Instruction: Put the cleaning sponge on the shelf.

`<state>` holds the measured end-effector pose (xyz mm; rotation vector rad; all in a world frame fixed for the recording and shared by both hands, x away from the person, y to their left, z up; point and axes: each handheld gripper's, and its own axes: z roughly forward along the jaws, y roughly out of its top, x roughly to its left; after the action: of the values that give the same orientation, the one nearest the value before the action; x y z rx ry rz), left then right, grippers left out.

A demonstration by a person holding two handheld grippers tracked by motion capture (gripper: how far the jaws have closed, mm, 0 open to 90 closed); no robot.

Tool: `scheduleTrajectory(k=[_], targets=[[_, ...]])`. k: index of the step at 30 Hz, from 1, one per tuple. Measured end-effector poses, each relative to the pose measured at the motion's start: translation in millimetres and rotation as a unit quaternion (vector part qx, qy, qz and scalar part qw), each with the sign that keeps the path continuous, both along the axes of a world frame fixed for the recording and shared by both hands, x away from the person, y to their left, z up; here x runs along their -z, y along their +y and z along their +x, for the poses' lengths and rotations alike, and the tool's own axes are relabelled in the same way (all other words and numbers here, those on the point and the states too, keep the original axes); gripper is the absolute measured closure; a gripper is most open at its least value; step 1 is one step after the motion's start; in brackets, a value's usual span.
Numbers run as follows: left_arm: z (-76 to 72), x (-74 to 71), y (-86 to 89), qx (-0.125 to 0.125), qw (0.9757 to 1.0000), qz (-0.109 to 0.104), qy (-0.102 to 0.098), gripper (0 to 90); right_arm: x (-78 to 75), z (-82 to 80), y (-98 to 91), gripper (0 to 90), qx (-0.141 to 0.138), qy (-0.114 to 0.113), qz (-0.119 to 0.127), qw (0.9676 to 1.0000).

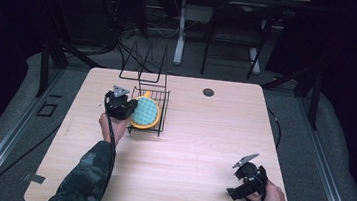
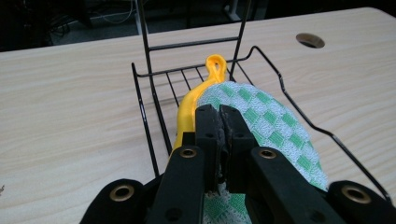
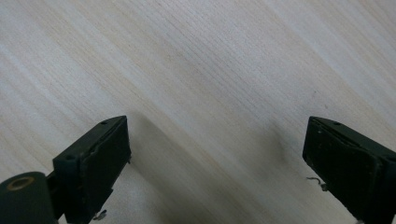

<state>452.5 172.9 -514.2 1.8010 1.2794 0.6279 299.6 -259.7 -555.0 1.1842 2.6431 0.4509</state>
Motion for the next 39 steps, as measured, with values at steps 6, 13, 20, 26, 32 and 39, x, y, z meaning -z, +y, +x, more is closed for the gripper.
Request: scheduleTrajectory(k=[6,13,20,26,32,39], targets=[[3.9,6.6,-1.9,-0.006,0.9999,0.003,0.010,87.3,0.1,0.0,-0.3,7.1,-0.001,0.000,0.000,1.0000],[9.7,14.1,-8.0,-0.011,0.9997,0.013,0.020,87.5,-0.2,0.5,0.7,7.1,0.001,0.000,0.001,1.0000],[13.3,19.2,-10.7,-0.026,0.9995,0.007,0.017,87.4,-0.8,2.0,2.4,7.1,-0.004,0.000,-0.003,1.0000],[13.8,19.6,-12.2,-0.034,0.9993,0.006,0.016,86.7,-0.1,2.3,2.0,7.1,-0.004,-0.001,0.002,1.0000],[15.2,20.2,-11.2,-0.036,0.9991,0.007,0.022,83.6,-1.1,2.0,2.3,7.1,-0.005,-0.001,-0.001,1.0000],[15.2,16.0,-9.1,-0.015,0.9992,0.013,0.034,55.9,-2.8,0.3,1.9,7.1,-0.002,-0.004,-0.001,1.0000]])
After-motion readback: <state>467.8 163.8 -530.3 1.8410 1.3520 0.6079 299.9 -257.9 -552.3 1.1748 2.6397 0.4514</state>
